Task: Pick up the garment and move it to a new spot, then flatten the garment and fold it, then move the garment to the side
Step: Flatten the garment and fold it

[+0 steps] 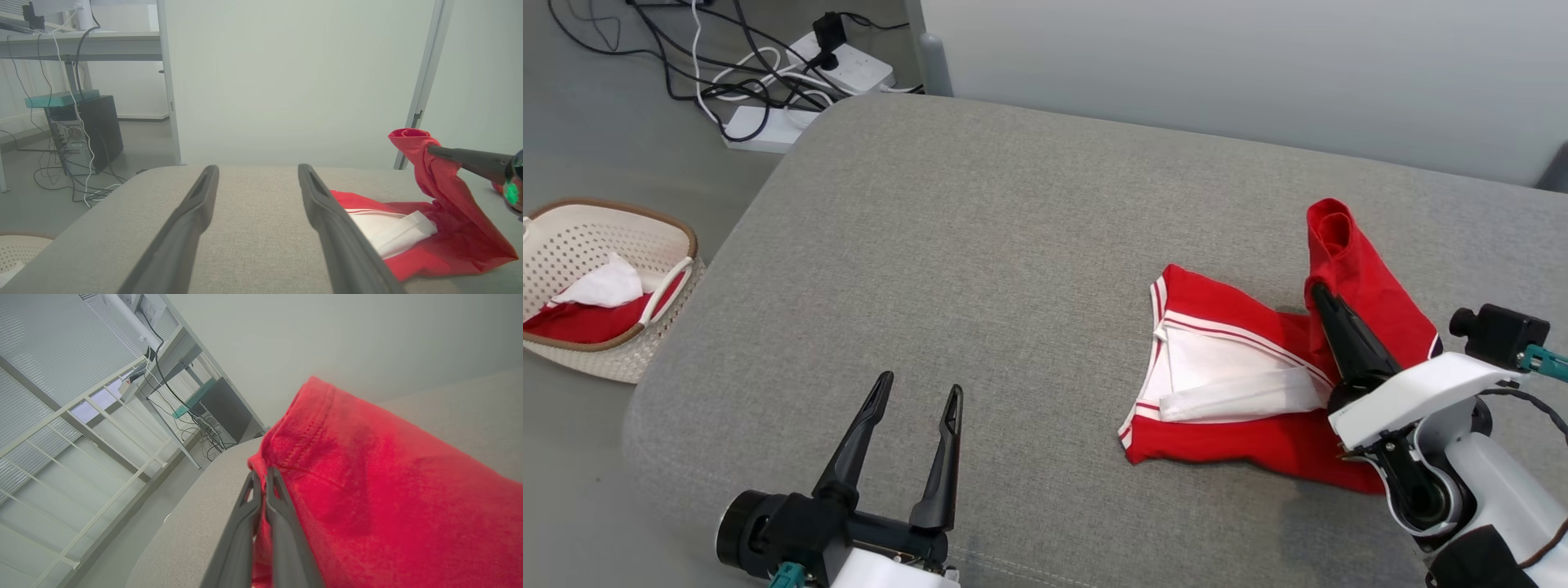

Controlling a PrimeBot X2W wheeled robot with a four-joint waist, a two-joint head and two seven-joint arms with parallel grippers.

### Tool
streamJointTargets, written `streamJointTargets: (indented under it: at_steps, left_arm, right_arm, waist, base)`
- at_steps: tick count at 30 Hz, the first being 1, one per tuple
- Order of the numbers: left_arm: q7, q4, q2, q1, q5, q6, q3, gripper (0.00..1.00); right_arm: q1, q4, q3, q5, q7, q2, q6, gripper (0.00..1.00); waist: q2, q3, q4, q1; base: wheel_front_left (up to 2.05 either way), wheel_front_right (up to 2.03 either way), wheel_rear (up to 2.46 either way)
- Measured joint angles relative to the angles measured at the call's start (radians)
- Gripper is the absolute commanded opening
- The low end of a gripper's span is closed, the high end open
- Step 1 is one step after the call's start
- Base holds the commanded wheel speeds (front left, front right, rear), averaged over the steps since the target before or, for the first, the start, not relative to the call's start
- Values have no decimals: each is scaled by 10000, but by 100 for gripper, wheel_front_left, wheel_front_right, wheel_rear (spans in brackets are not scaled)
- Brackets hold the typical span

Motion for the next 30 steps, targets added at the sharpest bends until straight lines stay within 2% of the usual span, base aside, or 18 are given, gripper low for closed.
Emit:
streamJointTargets:
  at_steps: [13,28,29,30]
  left_arm:
    - [0,-58,-4,-6,-174,180,-238,100]
    - [0,-132,-4,-17,-395,343,-359,100]
    - [0,-136,-4,-18,-431,343,-372,100]
    - [0,-138,-4,-19,-443,351,-376,100]
  right_arm:
    - [-336,727,328,-362,282,719,0,0]
    - [-670,2180,792,-947,523,1438,0,0]
    - [-684,2226,796,-945,523,1496,0,13]
    - [-684,2276,817,-945,523,1540,0,36]
  waist:
    - [0,330,776,0]
    - [0,601,1098,0]
    - [0,607,1100,0]
    - [0,611,1101,0]
  base:
    - [0,0,0]
    - [0,0,0]
    - [0,0,0]
    - [0,0,0]
